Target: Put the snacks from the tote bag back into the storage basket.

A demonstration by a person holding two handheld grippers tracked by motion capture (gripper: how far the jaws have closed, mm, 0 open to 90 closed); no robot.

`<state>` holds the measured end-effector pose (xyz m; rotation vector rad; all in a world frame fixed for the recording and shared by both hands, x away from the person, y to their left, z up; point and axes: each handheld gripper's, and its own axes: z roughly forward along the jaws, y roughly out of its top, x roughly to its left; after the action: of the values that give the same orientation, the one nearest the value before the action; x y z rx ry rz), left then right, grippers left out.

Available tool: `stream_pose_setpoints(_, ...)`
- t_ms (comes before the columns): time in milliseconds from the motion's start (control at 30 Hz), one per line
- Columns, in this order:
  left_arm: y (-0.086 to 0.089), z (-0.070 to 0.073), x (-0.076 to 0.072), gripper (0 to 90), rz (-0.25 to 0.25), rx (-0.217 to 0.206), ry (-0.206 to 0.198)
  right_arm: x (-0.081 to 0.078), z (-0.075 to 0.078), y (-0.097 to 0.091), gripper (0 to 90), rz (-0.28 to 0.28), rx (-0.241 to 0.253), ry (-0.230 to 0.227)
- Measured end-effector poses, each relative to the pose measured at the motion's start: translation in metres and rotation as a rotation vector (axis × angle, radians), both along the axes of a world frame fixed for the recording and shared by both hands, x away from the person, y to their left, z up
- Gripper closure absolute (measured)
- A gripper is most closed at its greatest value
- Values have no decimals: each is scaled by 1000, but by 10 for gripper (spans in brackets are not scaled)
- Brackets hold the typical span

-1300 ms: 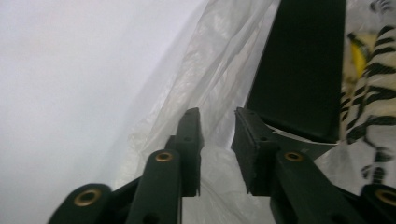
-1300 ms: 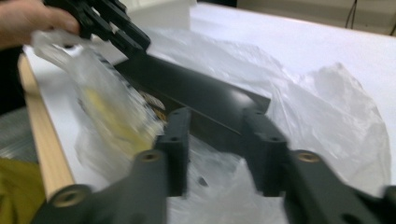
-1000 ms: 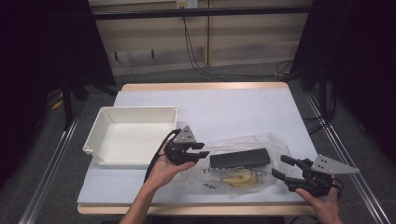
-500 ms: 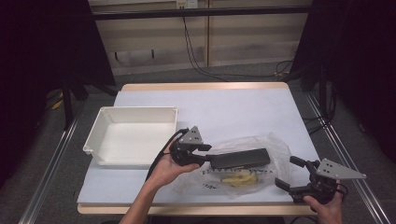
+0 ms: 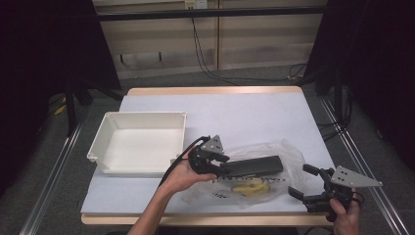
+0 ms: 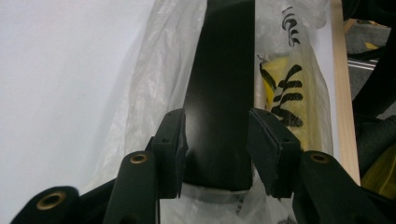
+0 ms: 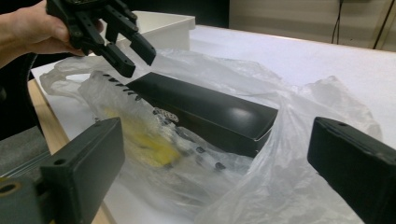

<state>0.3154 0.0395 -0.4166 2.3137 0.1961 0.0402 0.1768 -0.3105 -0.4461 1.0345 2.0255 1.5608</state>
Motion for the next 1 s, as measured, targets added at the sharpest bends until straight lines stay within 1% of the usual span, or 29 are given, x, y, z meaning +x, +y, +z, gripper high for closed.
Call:
stream_pose_setpoints(33,-3,0,0,565,3,12,-6,0,0,1,25,-3,3,1)
stream_pose_setpoints(100,-8,-2,1,542,-7,17,-1,2,0,1,26,8,-4,-2)
stream_pose_setpoints(133,-9,-3,2,529,0,29,-11,2,0,1,26,6,-6,-5)
stream_pose_setpoints(200,-10,-6,3,511,-4,49,-2,2,-1,0,26,12,-7,-2)
stream_pose_setpoints(233,-11,-8,4,496,-7,42,1,2,-2,0,27,13,-4,0)
stream_pose_setpoints(267,-11,-8,5,471,-13,50,7,2,-2,0,27,13,-7,4)
stream_pose_setpoints(333,-11,-8,5,464,-3,41,7,2,-3,-1,28,17,-5,7)
stream_pose_setpoints(400,-11,-7,5,452,-25,58,-7,3,-4,-2,33,20,-11,9)
stream_pose_setpoints(467,-12,-7,4,424,-31,59,-3,3,-4,-1,30,20,-12,13)
stream_pose_setpoints(500,-12,-7,3,419,-33,57,0,3,-4,-1,30,18,-15,16)
stream_pose_setpoints(533,-12,-7,3,419,-39,71,-8,3,-4,-1,30,19,-16,16)
stream_pose_setpoints(567,-12,-7,1,410,-36,74,-6,3,-3,-1,30,19,-15,15)
stream_pose_setpoints(600,-11,-7,2,406,-47,74,-13,3,-3,-1,30,18,-16,13)
stream_pose_setpoints(633,-11,-7,1,407,-42,75,-10,3,-3,0,29,19,-17,13)
stream_pose_setpoints(667,-11,-7,1,407,-42,83,-3,3,-3,0,28,20,-19,13)
stream_pose_setpoints(700,-11,-9,1,407,-42,97,-11,3,-3,0,28,18,-19,13)
stream_pose_setpoints(833,-14,-14,0,382,-48,127,-1,2,-3,0,26,22,-20,12)
stream_pose_setpoints(867,-14,-15,1,382,-68,139,14,2,-3,0,25,22,-20,12)
stream_pose_setpoints(900,-15,-17,0,382,-56,134,-3,2,-3,0,25,21,-19,14)
stream_pose_setpoints(933,-16,-18,0,386,-55,144,-2,2,-3,-1,25,21,-18,15)
stream_pose_setpoints(967,-16,-18,2,394,-68,153,2,2,-3,0,25,19,-17,15)
stream_pose_setpoints(1000,-16,-19,2,397,-57,157,0,3,-4,0,24,18,-18,14)
